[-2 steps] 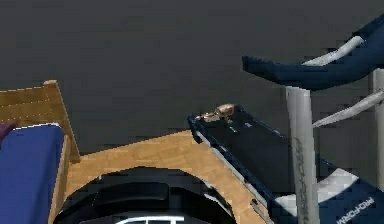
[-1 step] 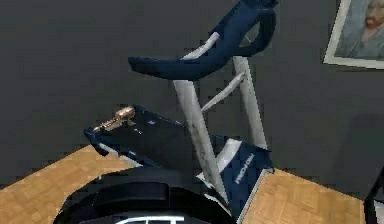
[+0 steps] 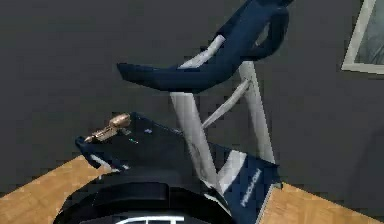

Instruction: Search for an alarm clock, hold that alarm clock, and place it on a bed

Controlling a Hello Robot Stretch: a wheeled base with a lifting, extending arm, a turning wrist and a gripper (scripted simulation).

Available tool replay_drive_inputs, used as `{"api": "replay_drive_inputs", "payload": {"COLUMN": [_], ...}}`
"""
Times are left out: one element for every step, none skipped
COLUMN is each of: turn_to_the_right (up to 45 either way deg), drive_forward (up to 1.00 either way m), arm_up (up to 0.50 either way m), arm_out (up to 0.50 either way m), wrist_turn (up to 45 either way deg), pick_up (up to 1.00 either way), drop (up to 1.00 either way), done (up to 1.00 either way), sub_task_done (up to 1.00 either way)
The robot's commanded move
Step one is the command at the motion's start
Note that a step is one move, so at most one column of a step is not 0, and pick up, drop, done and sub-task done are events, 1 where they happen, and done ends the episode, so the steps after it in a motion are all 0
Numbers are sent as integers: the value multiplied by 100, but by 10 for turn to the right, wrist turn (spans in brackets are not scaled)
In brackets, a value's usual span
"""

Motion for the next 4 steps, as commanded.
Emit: {"api": "replay_drive_inputs", "payload": {"turn_to_the_right": [-450,-150,0,-450], "drive_forward": [0,0,95,0], "arm_up": [0,0,0,0], "arm_out": [0,0,0,0], "wrist_turn": [0,0,0,0], "pick_up": [0,0,0,0], "drop": [0,0,0,0], "done": [0,0,0,0], "sub_task_done": [0,0,0,0]}}
